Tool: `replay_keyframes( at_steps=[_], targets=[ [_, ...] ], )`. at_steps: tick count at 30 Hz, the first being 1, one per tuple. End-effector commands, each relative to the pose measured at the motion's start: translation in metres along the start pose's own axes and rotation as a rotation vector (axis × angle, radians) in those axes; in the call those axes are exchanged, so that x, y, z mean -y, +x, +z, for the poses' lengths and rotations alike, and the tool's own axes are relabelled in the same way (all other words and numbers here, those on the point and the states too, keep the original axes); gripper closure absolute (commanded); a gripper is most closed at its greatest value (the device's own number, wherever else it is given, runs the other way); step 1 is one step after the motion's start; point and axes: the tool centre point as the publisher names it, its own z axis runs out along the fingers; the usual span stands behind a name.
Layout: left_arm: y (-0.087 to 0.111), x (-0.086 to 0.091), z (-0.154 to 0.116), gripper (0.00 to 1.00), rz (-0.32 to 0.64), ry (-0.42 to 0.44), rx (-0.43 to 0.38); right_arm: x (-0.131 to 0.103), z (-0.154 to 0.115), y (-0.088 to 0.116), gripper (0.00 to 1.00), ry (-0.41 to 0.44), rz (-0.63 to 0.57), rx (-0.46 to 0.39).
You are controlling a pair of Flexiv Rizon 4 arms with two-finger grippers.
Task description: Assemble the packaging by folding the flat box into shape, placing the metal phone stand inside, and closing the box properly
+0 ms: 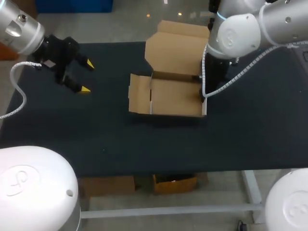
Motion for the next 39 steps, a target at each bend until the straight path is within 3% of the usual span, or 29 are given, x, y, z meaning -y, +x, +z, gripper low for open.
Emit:
replay_keyframes(
  at_steps=[1,17,19,32,39],
  targets=[
    [0.002,-0.004,0.003,0.00,-0.010,0.002,0.018,-0.002,-0.002,0.003,1.00,0.034,0.006,0.009],
    [0.002,-0.005,0.003,0.00,-0.014,0.005,0.016,0.002,0.000,0.004,1.00,0.056,0.025,0.003],
    [0.002,-0.005,0.003,0.00,-0.014,0.005,0.016,0.000,0.001,0.009,1.00,0.077,0.042,0.045],
    [0.002,-0.005,0.003,0.00,-0.014,0.005,0.016,0.012,0.011,0.016,1.00,0.228,0.096,0.053],
    [0.002,-0.005,0.003,0.00,-0.014,0.005,0.016,0.020,0.018,0.017,1.00,0.280,0.066,0.076]
  ],
)
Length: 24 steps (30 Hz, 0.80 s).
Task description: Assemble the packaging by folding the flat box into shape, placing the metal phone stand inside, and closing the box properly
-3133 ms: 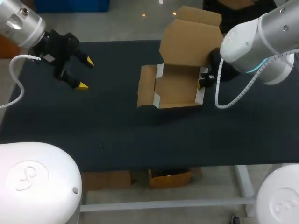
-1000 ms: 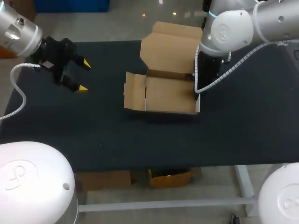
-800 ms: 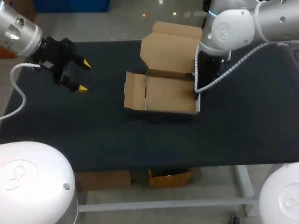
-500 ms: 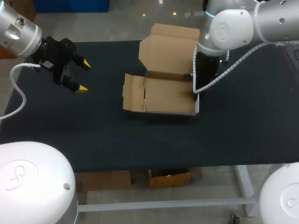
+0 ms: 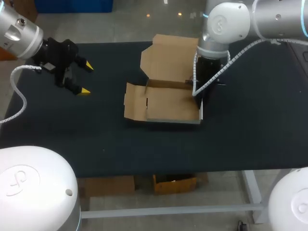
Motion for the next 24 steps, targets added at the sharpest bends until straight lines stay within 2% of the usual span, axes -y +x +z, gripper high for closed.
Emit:
replay_keyframes(
  at_steps=[1,6,17,24],
  targets=[
    [0.000,0.000,0.000,0.00,0.000,-0.002,0.000,-0.004,0.005,0.005,1.00,0.076,-0.009,0.028],
    [0.000,0.000,0.000,0.00,0.000,-0.002,0.000,0.000,0.015,0.008,1.00,0.121,-0.006,0.087],
    [0.000,0.000,0.000,0.00,0.000,-0.002,0.000,0.001,0.029,0.003,1.00,0.169,0.007,0.097],
    [0.000,0.000,0.000,0.00,0.000,-0.002,0.000,0.001,0.032,0.002,1.00,0.170,0.023,0.101]
  ],
)
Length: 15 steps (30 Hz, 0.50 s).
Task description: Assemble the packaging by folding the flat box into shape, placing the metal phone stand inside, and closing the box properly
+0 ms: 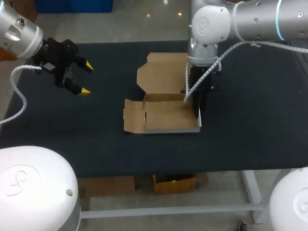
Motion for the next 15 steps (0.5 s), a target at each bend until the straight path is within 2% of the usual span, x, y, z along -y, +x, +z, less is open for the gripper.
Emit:
replay_keyframes(
  at_steps=[1,2,3,9,15],
  targets=[
    [0.0002,0.0001,-0.0002,0.00,0.000,-0.002,0.000,-0.0033,-0.0005,0.0013,1.00,0.030,0.008,0.003],
    [0.0002,0.0001,-0.0002,0.00,0.000,-0.002,0.000,-0.0033,-0.0002,0.0012,1.00,0.028,0.014,0.004],
    [0.0002,0.0001,-0.0002,0.00,0.000,-0.002,0.000,-0.0034,0.0001,0.0009,0.94,0.026,0.017,0.004],
    [0.0002,0.0001,-0.0002,0.00,0.000,-0.002,0.000,-0.0041,0.0018,0.0019,0.98,-0.002,0.023,0.000],
    [0.0002,0.0001,-0.0002,0.00,0.000,-0.002,0.000,-0.0049,0.0026,0.0027,1.00,-0.064,0.032,-0.010]
  ],
)
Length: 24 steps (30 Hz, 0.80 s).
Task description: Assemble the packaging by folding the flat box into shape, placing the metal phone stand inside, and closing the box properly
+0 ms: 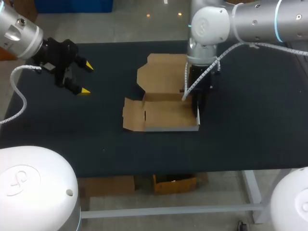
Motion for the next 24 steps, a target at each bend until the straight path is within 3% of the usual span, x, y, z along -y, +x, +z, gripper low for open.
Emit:
replay_keyframes(
  at_steps=[1,15,24],
  targets=[
    [0.0002,0.0002,-0.0001,0.00,0.000,-0.002,0.000,0.0059,0.0019,-0.0007,1.00,-0.052,-0.002,-0.008],
    [0.0002,0.0002,-0.0001,0.00,0.000,-0.002,0.000,0.0030,0.0043,-0.0026,1.00,-0.167,0.017,-0.042],
    [0.0002,0.0002,-0.0001,0.00,0.000,-0.002,0.000,0.0009,0.0005,-0.0033,0.95,-0.238,0.018,-0.048]
  ],
)
